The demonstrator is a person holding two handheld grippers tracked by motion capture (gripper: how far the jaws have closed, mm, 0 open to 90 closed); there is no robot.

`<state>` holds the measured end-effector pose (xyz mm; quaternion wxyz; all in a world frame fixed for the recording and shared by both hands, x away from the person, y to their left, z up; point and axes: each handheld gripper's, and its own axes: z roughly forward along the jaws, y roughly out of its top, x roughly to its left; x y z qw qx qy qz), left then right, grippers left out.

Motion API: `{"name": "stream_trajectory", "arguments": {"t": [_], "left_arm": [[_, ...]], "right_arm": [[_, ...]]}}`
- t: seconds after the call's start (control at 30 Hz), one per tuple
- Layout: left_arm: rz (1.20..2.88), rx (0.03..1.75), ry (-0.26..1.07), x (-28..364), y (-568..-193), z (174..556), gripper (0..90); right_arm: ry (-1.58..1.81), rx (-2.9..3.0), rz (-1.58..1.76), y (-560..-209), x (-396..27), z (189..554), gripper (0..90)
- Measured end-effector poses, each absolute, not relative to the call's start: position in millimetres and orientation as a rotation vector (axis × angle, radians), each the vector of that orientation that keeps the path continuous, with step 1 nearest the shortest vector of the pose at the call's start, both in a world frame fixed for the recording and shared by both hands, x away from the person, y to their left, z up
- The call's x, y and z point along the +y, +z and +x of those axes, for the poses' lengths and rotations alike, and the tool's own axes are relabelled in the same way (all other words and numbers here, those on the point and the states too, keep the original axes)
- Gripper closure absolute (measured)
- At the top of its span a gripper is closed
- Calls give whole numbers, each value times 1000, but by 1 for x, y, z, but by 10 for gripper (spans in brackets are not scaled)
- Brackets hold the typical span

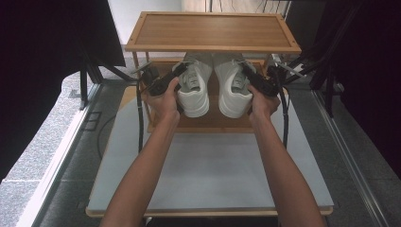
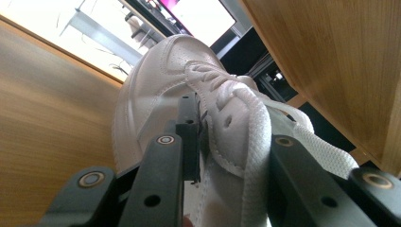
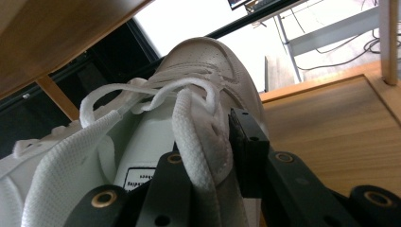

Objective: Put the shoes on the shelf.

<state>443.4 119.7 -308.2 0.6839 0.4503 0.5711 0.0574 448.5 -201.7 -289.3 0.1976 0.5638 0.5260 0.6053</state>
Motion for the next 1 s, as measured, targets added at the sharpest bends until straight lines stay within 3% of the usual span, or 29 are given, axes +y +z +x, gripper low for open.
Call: {"name": "stream_trajectory", "arguments": {"t": [0.17, 0.2, 0.33, 0.4, 0.57, 0.7, 0.87, 1.0], "left_arm": [[1016, 1298, 159, 112, -312, 446, 729], [1031, 1313, 150, 110, -315, 448, 700], [1080, 1288, 137, 107, -317, 454, 641], [1093, 1253, 105, 107, -313, 455, 531], [1042, 1205, 48, 113, -310, 450, 491], [1060, 1187, 64, 119, -307, 436, 526], [1131, 1123, 126, 131, -296, 405, 673], [1269, 1035, 168, 136, -287, 367, 771]], "right_arm": [[1675, 1465, 1587, -292, -196, 454, 741], [1690, 1486, 1580, -295, -190, 456, 670], [1670, 1500, 1577, -294, -182, 457, 594], [1679, 1494, 1543, -293, -181, 456, 487], [1833, 1428, 1514, -285, -191, 450, 456], [1759, 1463, 1455, -283, -196, 436, 493], [1715, 1551, 1321, -281, -203, 404, 694], [1636, 1673, 1196, -280, -201, 380, 787]]}}
